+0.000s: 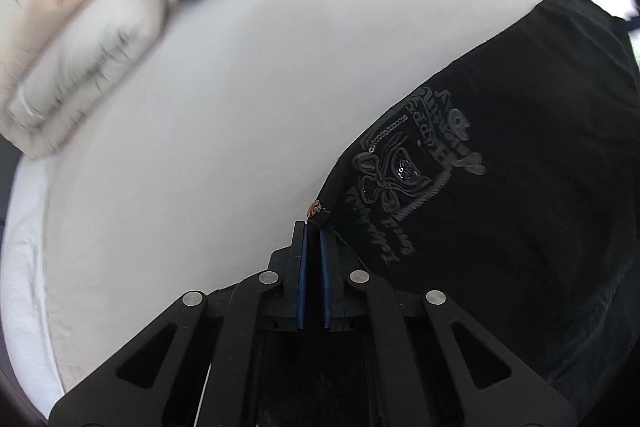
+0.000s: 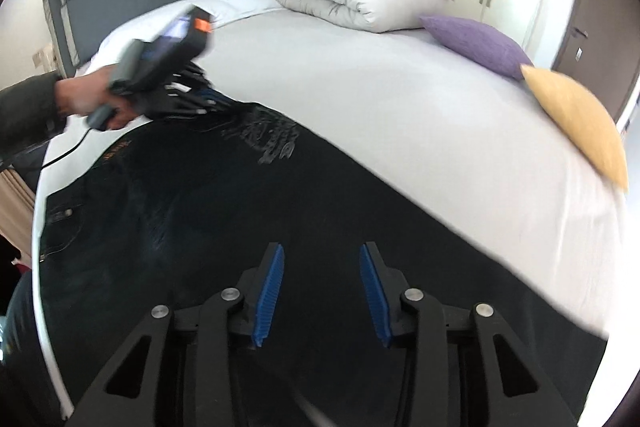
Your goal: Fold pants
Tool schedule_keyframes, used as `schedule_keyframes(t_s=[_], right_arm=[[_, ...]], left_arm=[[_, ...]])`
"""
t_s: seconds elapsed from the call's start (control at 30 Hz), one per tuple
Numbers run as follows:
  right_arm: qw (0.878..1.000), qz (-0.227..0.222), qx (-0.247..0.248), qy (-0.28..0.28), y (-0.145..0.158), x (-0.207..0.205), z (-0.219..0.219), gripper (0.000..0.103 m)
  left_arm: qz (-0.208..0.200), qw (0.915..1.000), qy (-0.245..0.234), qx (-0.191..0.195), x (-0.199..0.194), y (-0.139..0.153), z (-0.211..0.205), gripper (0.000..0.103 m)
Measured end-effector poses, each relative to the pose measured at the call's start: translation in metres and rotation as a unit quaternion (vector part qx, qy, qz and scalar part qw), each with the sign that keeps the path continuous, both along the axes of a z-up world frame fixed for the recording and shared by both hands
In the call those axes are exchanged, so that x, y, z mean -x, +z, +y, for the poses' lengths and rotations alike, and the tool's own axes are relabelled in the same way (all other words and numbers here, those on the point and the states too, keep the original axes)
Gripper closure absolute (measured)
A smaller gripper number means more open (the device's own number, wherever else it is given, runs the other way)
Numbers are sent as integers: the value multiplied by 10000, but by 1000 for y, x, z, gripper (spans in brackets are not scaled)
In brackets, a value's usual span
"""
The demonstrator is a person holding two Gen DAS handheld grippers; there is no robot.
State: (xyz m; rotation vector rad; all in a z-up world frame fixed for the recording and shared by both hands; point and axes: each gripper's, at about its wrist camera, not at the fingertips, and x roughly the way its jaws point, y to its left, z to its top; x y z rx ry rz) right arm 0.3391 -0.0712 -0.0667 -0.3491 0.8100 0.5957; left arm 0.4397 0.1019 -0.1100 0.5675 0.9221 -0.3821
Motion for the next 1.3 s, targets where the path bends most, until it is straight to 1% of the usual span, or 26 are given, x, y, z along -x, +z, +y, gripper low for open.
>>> schedule_keyframes(t_s=[0.1, 0.23, 0.27, 0.33, 0.37, 0.43, 0.5, 0.57, 0.6, 0.63, 0.7, 0.73, 0.77, 0.8, 0.83, 0.97, 1.1, 1.13, 1.2, 1.3], right_arm=[[9997, -19, 211, 105, -1, -29, 16, 60], [9983, -91, 535, 228, -6, -57, 37, 60], [9974, -123, 642, 306, -9, -63, 42, 60], [9954, -169, 830, 447, -13, -70, 52, 60], [9939, -177, 962, 515, -16, -75, 58, 60], [9918, -101, 1120, 601, -22, -84, 66, 60], [9896, -88, 1280, 647, -27, -92, 71, 60], [9890, -43, 1323, 662, -29, -101, 71, 60], [9888, -26, 1338, 654, -30, -106, 72, 60], [9890, -10, 1328, 654, -30, -112, 72, 60], [9895, 15, 1275, 677, -30, -112, 76, 71], [9891, 49, 1287, 713, -30, -113, 79, 85], [9886, 26, 1315, 727, -30, -109, 82, 94], [9887, 20, 1303, 745, -29, -107, 84, 95], [9895, 36, 1252, 718, -27, -103, 85, 98], [9945, 115, 891, 532, -22, -91, 80, 99], [9985, 194, 474, 192, -17, -72, 85, 99], [9991, 281, 290, 123, -17, -67, 90, 99], [9992, 385, 101, 99, -20, -53, 101, 99], [9991, 393, 51, 144, -28, -31, 119, 99]], left_arm=[[-463, 9988, -143, -109, 25, 12, 0, 98], [-900, 9957, -197, -86, 49, 24, 1, 99], [-970, 9950, -208, -89, 59, 25, 0, 99], [-1075, 9938, -257, -81, 93, 28, -3, 99], [-1113, 9934, -274, -75, 100, 27, -4, 99], [-1159, 9928, -303, -28, 134, 29, -6, 99], [-1222, 9920, -306, -28, 136, 30, -2, 99], [-1288, 9911, -334, -9, 143, 33, -2, 99], [-1315, 9907, -343, -19, 153, 34, -5, 99], [-1340, 9903, -359, -26, 160, 35, -6, 99], [-1363, 9900, -369, -24, 167, 36, -7, 99], [-1354, 9901, -357, -18, 169, 36, -7, 99], [-1366, 9901, -340, -8, 170, 37, -7, 99], [-1370, 9901, -300, 24, 171, 37, -6, 99], [-1362, 9903, -276, 57, 159, 38, -2, 99], [-1320, 9908, -124, 280, 159, 43, 4, 99], [-1281, 9906, 17, 488, 167, 47, 8, 99], [-1273, 9905, 35, 527, 169, 48, 8, 99], [-1253, 9903, 64, 591, 176, 50, 8, 99], [-1159, 9909, 92, 683, 189, 50, 10, 99]])
